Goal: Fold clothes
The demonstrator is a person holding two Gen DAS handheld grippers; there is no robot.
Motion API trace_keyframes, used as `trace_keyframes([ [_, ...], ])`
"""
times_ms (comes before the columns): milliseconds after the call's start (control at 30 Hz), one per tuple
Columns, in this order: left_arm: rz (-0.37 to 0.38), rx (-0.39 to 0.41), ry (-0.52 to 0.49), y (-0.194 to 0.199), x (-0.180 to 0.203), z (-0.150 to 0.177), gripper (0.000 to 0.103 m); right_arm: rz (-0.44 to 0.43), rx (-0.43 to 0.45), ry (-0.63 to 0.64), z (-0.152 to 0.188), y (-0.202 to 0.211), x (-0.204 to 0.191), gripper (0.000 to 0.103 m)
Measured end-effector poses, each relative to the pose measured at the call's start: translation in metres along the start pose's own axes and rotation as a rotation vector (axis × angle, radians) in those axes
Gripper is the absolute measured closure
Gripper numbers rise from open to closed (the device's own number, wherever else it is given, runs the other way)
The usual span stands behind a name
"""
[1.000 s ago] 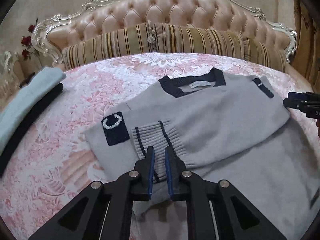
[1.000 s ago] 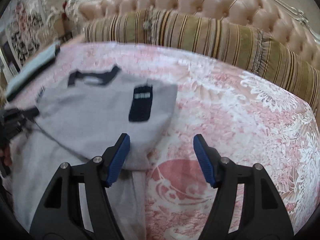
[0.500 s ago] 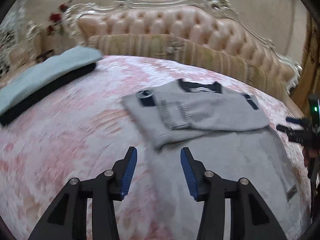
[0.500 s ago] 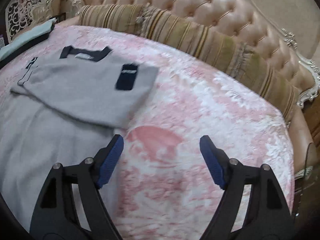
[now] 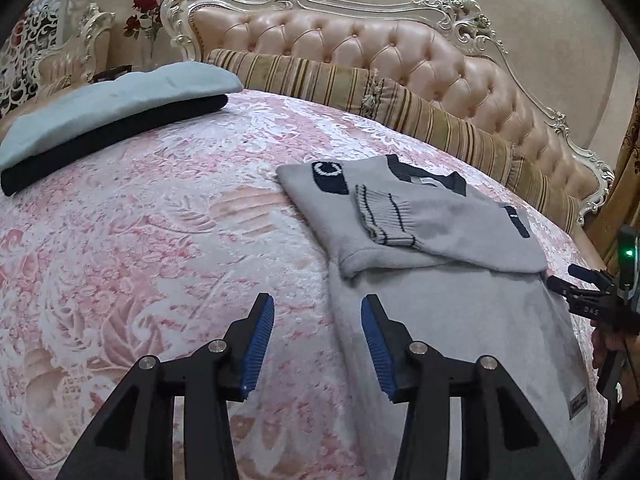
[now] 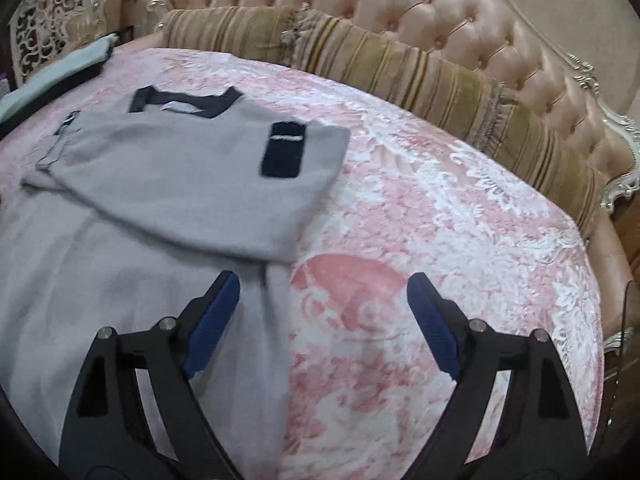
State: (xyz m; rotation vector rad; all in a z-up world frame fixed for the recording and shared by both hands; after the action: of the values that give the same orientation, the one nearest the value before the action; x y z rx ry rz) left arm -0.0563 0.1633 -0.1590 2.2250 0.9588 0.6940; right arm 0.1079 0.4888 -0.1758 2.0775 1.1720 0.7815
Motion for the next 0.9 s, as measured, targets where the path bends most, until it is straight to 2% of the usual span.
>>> trace_keyframes([
  [133, 0.013, 0.010, 0.001, -0.002, 0.004, -0.003, 0.056, -0.004, -0.035, 0.003, -0.001, -0.016, -0.002, 0.016],
  [200, 0.015, 0.014, 0.010, -0.004, 0.003, -0.005, 0.056, -0.004, -0.015, -0.014, -0.002, -0.016, 0.000, 0.016],
  [267, 0.015, 0.019, 0.016, -0.006, 0.002, -0.006, 0.056, 0.028, 0.004, -0.064, -0.003, -0.016, 0.012, 0.016],
  [400, -0.013, 0.033, 0.011, -0.009, -0.003, -0.005, 0.056, 0.001, -0.011, -0.153, 0.004, -0.022, 0.025, 0.016],
  [600, -0.040, 0.005, -0.010, -0.012, -0.003, -0.004, 0.056, 0.052, -0.022, -0.148, 0.005, -0.020, 0.027, 0.016],
  [700, -0.034, -0.013, -0.043, -0.017, 0.011, -0.009, 0.055, 0.025, -0.037, -0.188, 0.008, -0.022, 0.031, 0.016],
  [767, -0.070, -0.046, -0.087, -0.028, 0.020, -0.012, 0.055, -0.038, -0.060, -0.262, 0.013, -0.027, 0.037, 0.016],
  [833, -0.102, -0.072, -0.098, -0.039, 0.021, -0.013, 0.056, -0.033, -0.050, -0.235, 0.013, -0.027, 0.036, 0.015],
  [900, -0.125, -0.072, -0.057, -0.044, 0.014, -0.018, 0.054, -0.019, -0.041, -0.214, 0.012, -0.025, 0.035, 0.015],
])
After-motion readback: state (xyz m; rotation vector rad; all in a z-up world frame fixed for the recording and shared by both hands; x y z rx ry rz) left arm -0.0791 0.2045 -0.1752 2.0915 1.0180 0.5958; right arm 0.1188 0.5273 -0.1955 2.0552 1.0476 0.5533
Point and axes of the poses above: each gripper's, at about its wrist camera, not at the fingertips, and y roughly against the way its jaws point, x to its right, z to its underside, the point moved 8 cm from there along -y, roughly the way its jaws point, and after that the axes turned 1 degree about x, right-handed, at the moved point
